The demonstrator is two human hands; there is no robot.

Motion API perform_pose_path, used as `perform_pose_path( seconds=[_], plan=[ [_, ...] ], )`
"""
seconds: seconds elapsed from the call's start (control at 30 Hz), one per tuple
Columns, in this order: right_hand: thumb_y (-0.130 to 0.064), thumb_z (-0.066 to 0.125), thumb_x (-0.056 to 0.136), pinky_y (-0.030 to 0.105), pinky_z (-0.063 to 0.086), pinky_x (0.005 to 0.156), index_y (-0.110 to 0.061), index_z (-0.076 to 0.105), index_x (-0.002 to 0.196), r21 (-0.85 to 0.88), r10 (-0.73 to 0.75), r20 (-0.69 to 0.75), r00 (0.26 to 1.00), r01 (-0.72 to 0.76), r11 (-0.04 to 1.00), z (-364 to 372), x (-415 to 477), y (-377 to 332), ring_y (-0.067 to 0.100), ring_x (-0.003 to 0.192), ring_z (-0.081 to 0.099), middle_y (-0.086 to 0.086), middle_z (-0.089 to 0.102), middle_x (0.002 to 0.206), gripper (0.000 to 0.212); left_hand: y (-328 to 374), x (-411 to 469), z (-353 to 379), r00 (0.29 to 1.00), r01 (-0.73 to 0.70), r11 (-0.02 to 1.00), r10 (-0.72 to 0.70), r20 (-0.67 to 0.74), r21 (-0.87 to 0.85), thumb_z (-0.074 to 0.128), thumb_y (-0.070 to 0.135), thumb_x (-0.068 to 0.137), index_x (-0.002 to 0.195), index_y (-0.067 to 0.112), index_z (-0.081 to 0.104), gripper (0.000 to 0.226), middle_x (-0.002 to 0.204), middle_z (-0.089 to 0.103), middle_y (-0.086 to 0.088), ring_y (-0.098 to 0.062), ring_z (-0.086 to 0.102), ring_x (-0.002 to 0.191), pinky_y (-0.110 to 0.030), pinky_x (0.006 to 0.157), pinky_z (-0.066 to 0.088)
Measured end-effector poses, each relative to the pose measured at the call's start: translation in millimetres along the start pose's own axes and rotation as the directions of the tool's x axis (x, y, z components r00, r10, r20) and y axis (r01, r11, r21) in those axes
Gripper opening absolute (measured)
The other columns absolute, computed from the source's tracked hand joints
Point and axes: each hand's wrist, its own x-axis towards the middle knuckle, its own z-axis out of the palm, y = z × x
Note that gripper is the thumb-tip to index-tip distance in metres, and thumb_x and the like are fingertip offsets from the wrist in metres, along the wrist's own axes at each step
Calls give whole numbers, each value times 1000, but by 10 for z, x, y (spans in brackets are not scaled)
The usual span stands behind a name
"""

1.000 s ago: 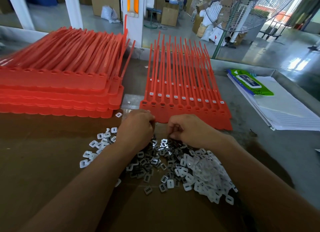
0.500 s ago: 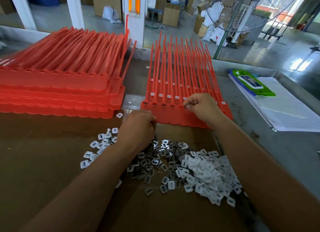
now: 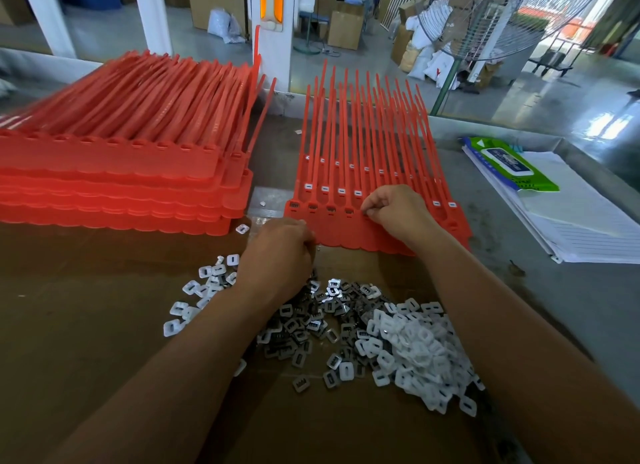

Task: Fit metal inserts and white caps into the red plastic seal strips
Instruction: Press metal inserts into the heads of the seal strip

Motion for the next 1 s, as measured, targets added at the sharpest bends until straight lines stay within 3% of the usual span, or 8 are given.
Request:
perform_pose_path(
  seconds=[0.07, 0.2, 0.33, 0.43, 0.67, 0.9, 1.0],
  plan=[
    [-7, 62, 83, 12, 37, 64, -23, 64, 74, 3, 21, -17, 1000, -21, 1000, 10, 2, 3, 2, 76, 52, -11, 57, 77, 18, -3, -3, 1, 1000, 0, 1000, 0, 6, -4, 46, 1, 81, 94, 0, 68, 26, 104, 64, -16, -28, 55, 102, -40, 88, 44],
    [-7, 67, 78, 25, 42, 82, -26, 56, 61, 32, 71, -70, 995, -68, 997, 27, 8, -7, 13, 98, 58, -2, 66, 96, 28, 4, -9, -7, 1000, -6, 1000, 6, -1, -8, 45, 1, 82, 94, 0, 68, 26, 105, 64, -16, -28, 55, 101, -38, 88, 44],
    [-6, 66, 77, 26, 41, 81, -26, 56, 57, 34, 90, -82, 992, -88, 996, 18, 12, -21, 17, 102, 59, 3, 68, 105, 31, 9, -12, -8, 1000, -6, 1000, 6, -4, -7, 46, 2, 82, 94, 1, 69, 26, 104, 65, -15, -27, 55, 102, -37, 89, 43],
    [-8, 67, 79, 25, 41, 82, -26, 56, 61, 41, 75, -73, 994, -72, 997, 20, -1, -3, 17, 102, 59, 3, 67, 106, 28, 7, -13, -11, 1000, -3, 1000, 3, 1, -5, 45, 1, 82, 94, 0, 68, 26, 104, 64, -15, -27, 55, 102, -38, 89, 43],
    [-11, 64, 83, 24, 40, 76, -16, 62, 90, 72, 12, -4, 1000, -11, 997, -34, -101, 13, 10, 86, 53, -8, 56, 82, 8, 7, -12, -12, 1000, 0, 1000, 0, 9, 0, 45, 0, 81, 95, 1, 68, 28, 106, 64, -14, -26, 55, 103, -36, 90, 43],
    [-16, 64, 85, 27, 42, 86, -13, 64, 107, 59, -34, 95, 995, 29, 998, -169, -263, -12, 12, 97, 54, -3, 59, 101, 22, -3, -8, -4, 1000, 12, 1000, -12, 20, 2, 45, 2, 83, 107, 6, 65, 31, 122, 59, -11, -22, 49, 117, -32, 102, 34],
    [-15, 64, 84, 24, 42, 84, -14, 65, 105, 60, -86, 102, 991, 80, 995, -205, -386, -58, 9, 95, 55, -5, 60, 99, 21, -5, -6, -4, 1000, 18, 1000, -18, 23, 0, 45, 0, 82, 103, 4, 67, 31, 119, 60, -12, -23, 51, 114, -29, 97, 35]
  ],
)
